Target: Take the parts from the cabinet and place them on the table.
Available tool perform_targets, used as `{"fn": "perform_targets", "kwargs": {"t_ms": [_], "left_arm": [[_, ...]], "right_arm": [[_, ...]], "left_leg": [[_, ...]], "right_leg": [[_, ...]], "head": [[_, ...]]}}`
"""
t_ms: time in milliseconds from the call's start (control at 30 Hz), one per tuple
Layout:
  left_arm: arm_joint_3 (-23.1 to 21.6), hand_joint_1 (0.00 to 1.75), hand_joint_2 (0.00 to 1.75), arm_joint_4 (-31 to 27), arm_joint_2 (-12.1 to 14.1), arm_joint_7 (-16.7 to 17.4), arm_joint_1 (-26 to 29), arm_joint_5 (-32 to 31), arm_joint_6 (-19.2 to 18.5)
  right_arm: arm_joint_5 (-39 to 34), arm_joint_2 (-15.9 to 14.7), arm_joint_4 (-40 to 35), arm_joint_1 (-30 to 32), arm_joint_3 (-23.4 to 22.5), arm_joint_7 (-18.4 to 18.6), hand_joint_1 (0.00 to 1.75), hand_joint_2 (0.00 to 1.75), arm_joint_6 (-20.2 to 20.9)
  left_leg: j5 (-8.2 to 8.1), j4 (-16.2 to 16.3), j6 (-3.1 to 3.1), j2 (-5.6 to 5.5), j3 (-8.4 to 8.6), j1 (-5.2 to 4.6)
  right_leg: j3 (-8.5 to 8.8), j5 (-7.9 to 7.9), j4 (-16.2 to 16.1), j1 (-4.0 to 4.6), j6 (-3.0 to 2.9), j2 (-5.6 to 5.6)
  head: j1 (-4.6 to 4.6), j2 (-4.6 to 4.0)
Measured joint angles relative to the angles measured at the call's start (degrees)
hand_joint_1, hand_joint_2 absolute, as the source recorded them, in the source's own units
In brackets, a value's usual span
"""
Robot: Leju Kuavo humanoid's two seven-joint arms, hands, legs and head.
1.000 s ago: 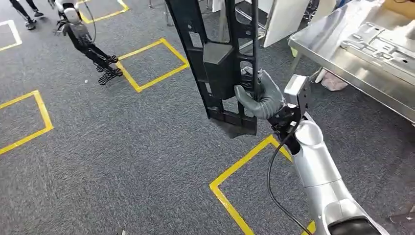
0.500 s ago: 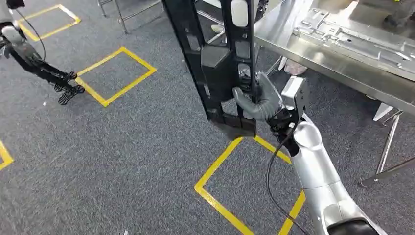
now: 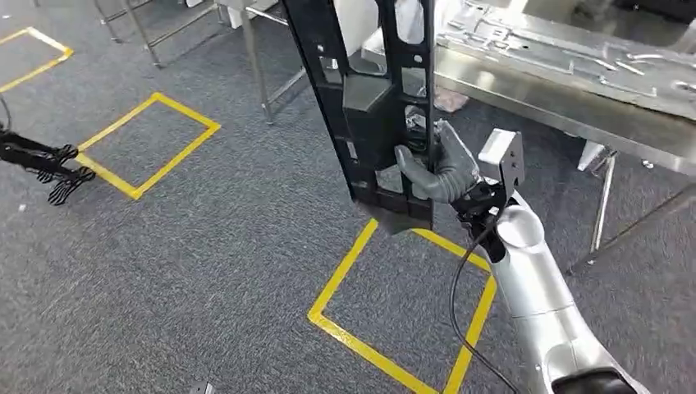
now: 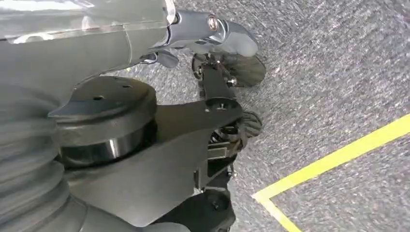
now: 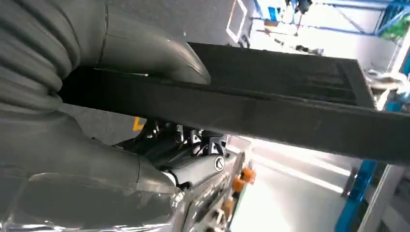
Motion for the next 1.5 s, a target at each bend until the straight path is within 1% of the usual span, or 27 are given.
{"fn": "perform_targets", "kwargs": {"t_ms": [33,67,100,133,200,267,333,367,400,433,533,567,633,667,733,767,833,900,933,1067,1100,1167,1233,1267,1333,1400,1500], "left_arm": [[0.0,0.0,1.75,0.0,0.0,0.0,-0.03,0.0,0.0],[-0.02,0.0,1.75,0.0,0.0,-0.04,-0.15,0.0,0.02],[-0.02,0.0,1.75,0.0,0.0,-0.11,-0.16,0.02,0.0],[-0.02,0.0,1.75,0.0,0.0,-0.15,-0.08,0.07,0.02],[-0.02,0.0,1.75,0.0,0.0,-0.15,0.19,0.13,0.02],[-0.02,0.0,1.75,0.0,0.0,-0.15,0.45,0.22,0.04],[0.0,0.0,1.75,0.0,0.02,-0.18,0.44,0.24,0.17],[0.0,0.0,1.75,0.0,0.02,-0.2,0.41,0.31,0.24],[0.0,0.0,1.75,-0.02,0.07,-0.2,0.44,0.33,0.26],[0.02,0.0,1.75,0.0,0.15,-0.22,0.46,0.39,0.33],[0.02,0.0,1.75,0.0,0.13,-0.22,0.38,0.57,0.46],[0.0,0.0,1.75,0.02,-0.16,-0.22,0.39,0.61,0.46],[0.02,0.0,1.75,-0.02,-0.07,-0.31,0.16,0.63,0.46],[0.02,0.0,1.75,-0.02,-0.11,-0.31,0.23,0.63,0.46],[0.02,0.0,1.75,-0.02,-0.09,-0.31,0.39,0.63,0.5],[0.04,0.0,1.75,-0.02,-0.09,-0.31,0.4,0.63,0.48],[0.04,0.0,1.75,-0.02,-0.13,-0.31,0.34,0.63,0.48],[0.04,0.0,1.75,-0.02,-0.2,-0.31,0.31,0.63,0.48],[0.04,0.0,1.75,-0.02,-0.17,-0.31,0.24,0.61,0.48],[0.02,0.0,1.75,-0.02,-0.2,-0.26,0.07,0.57,0.48],[0.02,0.0,1.75,-0.02,-0.17,-0.26,-0.02,0.55,0.48],[0.02,0.0,1.75,-0.02,-0.17,-0.28,0.01,0.55,0.48],[0.02,0.0,1.75,-0.02,-0.17,-0.26,0.3,0.44,0.48],[0.02,0.0,1.75,-0.02,-0.17,-0.26,0.43,0.37,0.5],[0.02,0.0,1.75,-0.02,-0.15,-0.26,0.42,0.28,0.63],[0.0,0.0,1.75,-0.02,-0.11,-0.26,0.33,0.22,0.66],[0.0,0.0,1.75,-0.02,-0.04,-0.22,0.17,0.18,0.66]], "right_arm": [[0.0,-0.13,0.0,-0.02,-0.02,0.0,1.75,1.75,0.02],[0.0,-0.11,-0.15,0.03,-0.02,0.0,1.75,1.75,0.0],[0.0,-0.2,-0.17,-0.16,-0.04,-0.04,1.75,1.75,0.0],[-0.02,-0.11,-0.17,-0.22,0.0,-0.04,1.75,1.75,0.0],[-0.02,0.04,-0.17,0.0,0.04,-0.02,1.75,1.75,0.0],[0.0,0.04,-0.15,0.19,0.18,0.0,1.75,1.75,0.02],[0.0,0.04,-0.18,0.15,0.22,0.0,1.75,1.75,0.0],[0.0,0.04,-0.17,0.09,0.22,0.0,1.75,1.75,0.0],[0.0,0.11,-0.15,0.08,0.22,0.0,1.75,1.75,0.0],[0.0,0.15,-0.13,-0.05,0.22,0.0,1.75,1.75,0.0],[0.09,0.28,-0.09,0.06,0.28,0.02,1.75,1.75,0.0],[0.09,0.24,-0.11,0.01,0.2,0.02,1.75,1.75,0.0],[0.07,0.24,-0.09,-0.43,0.09,0.0,1.75,1.75,-0.02],[0.04,0.24,-0.09,-0.55,0.09,0.0,1.75,1.75,-0.04],[0.07,0.35,-0.04,-0.31,0.22,0.0,1.75,1.75,0.0],[0.07,0.35,0.07,-0.16,0.22,0.0,1.75,1.75,0.0],[0.07,0.35,0.15,-0.11,0.22,0.0,1.75,1.75,-0.02],[0.07,0.33,0.11,-0.21,0.15,0.0,1.75,1.75,-0.18],[0.07,0.33,0.11,-0.12,0.18,0.0,1.75,1.75,-0.22],[0.09,0.32,0.02,-0.06,0.02,0.0,1.75,1.75,-0.33],[0.09,0.37,-0.09,0.1,0.04,0.0,1.75,1.75,-0.33],[0.07,0.46,-0.15,-0.11,0.09,-0.04,1.75,1.75,-0.44],[0.09,0.65,-0.15,0.31,0.09,-0.04,1.75,1.75,-0.46],[0.17,0.65,-0.15,0.54,0.11,-0.02,1.75,1.75,-0.48],[0.52,0.65,-0.15,0.84,0.11,0.02,1.75,1.75,-0.68],[1.16,0.65,-0.2,0.81,0.11,0.02,1.75,1.75,-0.85],[2.19,0.65,-0.24,0.85,0.11,0.18,1.75,1.75,-1.01]], "left_leg": [[-0.13,-0.09,-0.41,0.75,0.25,0.02],[-0.76,0.17,-0.88,0.03,0.08,0.26],[-2.09,2.04,-0.99,-2.69,-0.37,0.39],[-4.27,6.12,-1.0,-4.36,-2.24,0.46],[-8.26,16.18,-1.21,-5.54,-7.33,0.48],[-7.83,19.59,-1.15,-5.62,-9.73,0.48],[-2.23,11.63,-0.64,-6.08,-6.89,0.47],[0.79,5.87,-0.29,-7.4,-4.54,0.47],[1.86,1.95,0.16,-10.5,-3.11,0.63],[1.47,0.75,0.38,-11.84,-2.52,0.99],[1.55,0.88,0.79,-10.06,-2.37,0.3],[1.96,0.04,1.26,-9.0,-2.1,1.11],[2.13,-0.45,1.9,-7.64,-1.78,0.99],[2.09,-0.43,1.94,-6.86,-1.76,0.9],[1.96,-0.38,1.96,-5.19,-1.78,0.85],[1.87,-0.38,1.87,-4.47,-1.73,0.86],[1.59,-0.28,1.68,-3.21,-1.49,0.86],[1.07,-0.02,1.08,-2.07,-0.95,0.81],[0.91,-0.15,0.75,-1.57,-0.81,0.35],[0.5,-0.3,-0.71,0.53,-0.07,0.42],[-0.23,0.25,-1.02,-0.33,-0.15,0.75],[-4.23,6.83,-1.11,-4.25,-2.9,0.92],[-8.0,16.54,-1.25,-5.58,-7.69,0.88],[-8.13,18.81,-1.22,-5.66,-9.05,0.87],[-4.18,14.54,-0.79,-5.69,-7.81,0.86],[1.29,4.13,-0.05,-5.97,-3.35,0.82],[1.06,1.1,0.58,-6.46,-2.18,0.32]], "right_leg": [[-0.03,0.1,-0.14,0.01,-0.38,0.72],[0.44,0.36,-0.65,-0.74,-0.81,1.39],[0.56,0.37,-0.75,-0.77,-1.09,2.01],[0.55,0.39,-0.74,-0.77,-1.43,2.5],[0.55,0.35,-0.68,-0.67,-1.58,4.09],[0.57,0.31,-0.5,-0.53,-1.65,5.72],[0.66,0.24,-0.28,-0.5,-1.56,7.56],[0.67,0.17,-0.15,-0.52,-1.44,8.36],[0.56,0.11,-0.06,-0.71,-1.32,8.89],[0.16,0.09,0.3,-0.41,-0.89,9.64],[-0.34,0.58,-0.22,-1.29,0.43,11.68],[-0.38,0.51,-0.14,-0.91,0.76,11.99],[-2.19,-2.33,3.92,-0.68,0.99,5.84],[-4.44,-4.61,8.55,-0.8,1.3,4.36],[-8.77,-7.7,17.31,-1.24,1.83,3.61],[-9.25,-7.22,18.03,-1.47,2.04,3.45],[-5.88,-3.28,11.54,-1.76,2.2,2.91],[0.4,0.8,-0.17,-1.52,1.81,-0.6],[0.59,0.3,-0.08,-0.86,1.14,-1.73],[0.24,0.5,-0.68,-0.67,-0.08,1.0],[0.76,0.75,-1.1,-1.26,-0.46,1.62],[0.78,0.83,-1.24,-1.26,-1.05,2.65],[0.74,0.76,-1.17,-0.98,-1.39,3.78],[0.74,0.71,-1.03,-0.83,-1.45,4.39],[0.77,0.52,-0.63,-0.64,-1.46,5.41],[0.83,0.16,-0.15,-0.54,-1.23,6.05],[0.37,0.12,0.13,-0.46,-0.37,6.43]], "head": [[0.06,0.0],[-0.02,0.0],[-0.09,-0.02],[-0.26,0.0],[-0.48,-0.02],[-0.48,0.0],[-0.5,0.0],[-0.5,-0.02],[-0.48,-0.02],[-0.31,0.0],[-0.53,-0.02],[-0.57,0.0],[0.42,0.0],[0.48,-0.02],[0.5,0.0],[0.5,0.0],[0.5,0.0],[0.76,0.0],[0.65,-0.02],[0.74,-0.02],[0.59,0.0],[0.31,-0.02],[0.13,-0.02],[0.06,0.0],[0.09,-0.02],[0.06,-0.02],[0.11,-0.02]]}}
